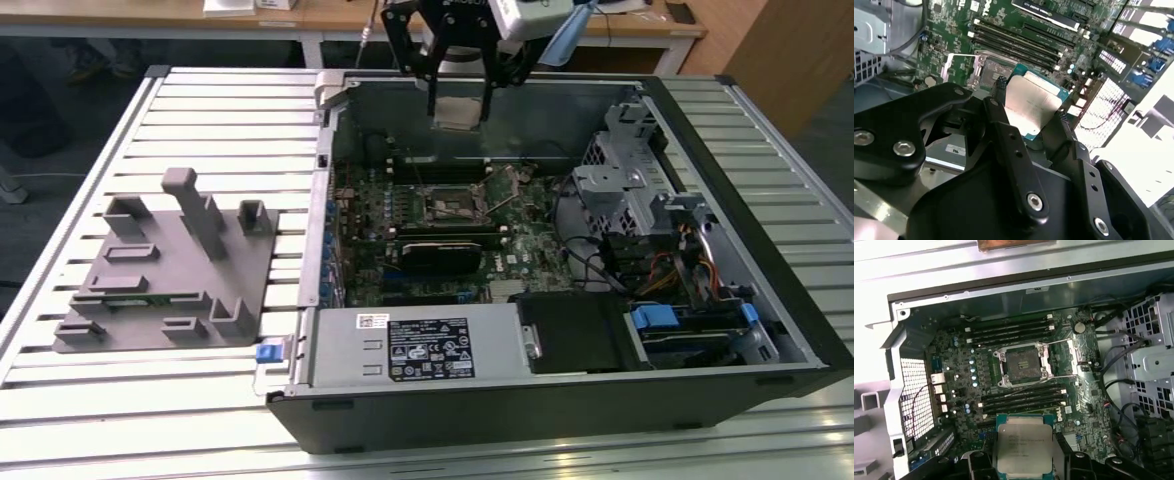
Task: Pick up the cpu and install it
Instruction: 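Place the cpu into insertion slot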
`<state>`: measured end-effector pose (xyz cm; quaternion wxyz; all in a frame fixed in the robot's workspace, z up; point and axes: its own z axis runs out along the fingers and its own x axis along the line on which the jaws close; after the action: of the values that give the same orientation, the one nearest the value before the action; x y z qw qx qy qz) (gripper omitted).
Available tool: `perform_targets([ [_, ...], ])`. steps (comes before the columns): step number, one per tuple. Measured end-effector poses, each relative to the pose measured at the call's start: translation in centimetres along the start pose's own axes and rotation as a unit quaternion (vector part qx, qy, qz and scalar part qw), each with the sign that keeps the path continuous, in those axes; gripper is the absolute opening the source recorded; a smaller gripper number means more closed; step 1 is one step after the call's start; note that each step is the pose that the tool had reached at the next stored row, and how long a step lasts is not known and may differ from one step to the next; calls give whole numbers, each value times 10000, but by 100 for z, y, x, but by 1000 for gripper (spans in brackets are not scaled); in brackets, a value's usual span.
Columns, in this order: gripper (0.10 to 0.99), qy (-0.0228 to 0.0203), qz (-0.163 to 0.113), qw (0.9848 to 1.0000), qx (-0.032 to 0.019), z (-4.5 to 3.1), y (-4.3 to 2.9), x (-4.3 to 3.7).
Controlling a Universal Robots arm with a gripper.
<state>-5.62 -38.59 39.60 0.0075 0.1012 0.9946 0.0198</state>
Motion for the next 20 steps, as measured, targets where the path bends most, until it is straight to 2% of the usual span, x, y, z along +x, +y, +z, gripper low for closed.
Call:
perform_targets([
  [5, 533, -17, 419, 9991, 5, 6, 1, 0],
  [10, 533, -33, 811, 9967, 10, 10, 3, 1],
  [16, 533, -51, 1253, 9921, 14, 16, 6, 2],
  [20, 533, -62, 1529, 9882, 17, 19, 10, 2],
])
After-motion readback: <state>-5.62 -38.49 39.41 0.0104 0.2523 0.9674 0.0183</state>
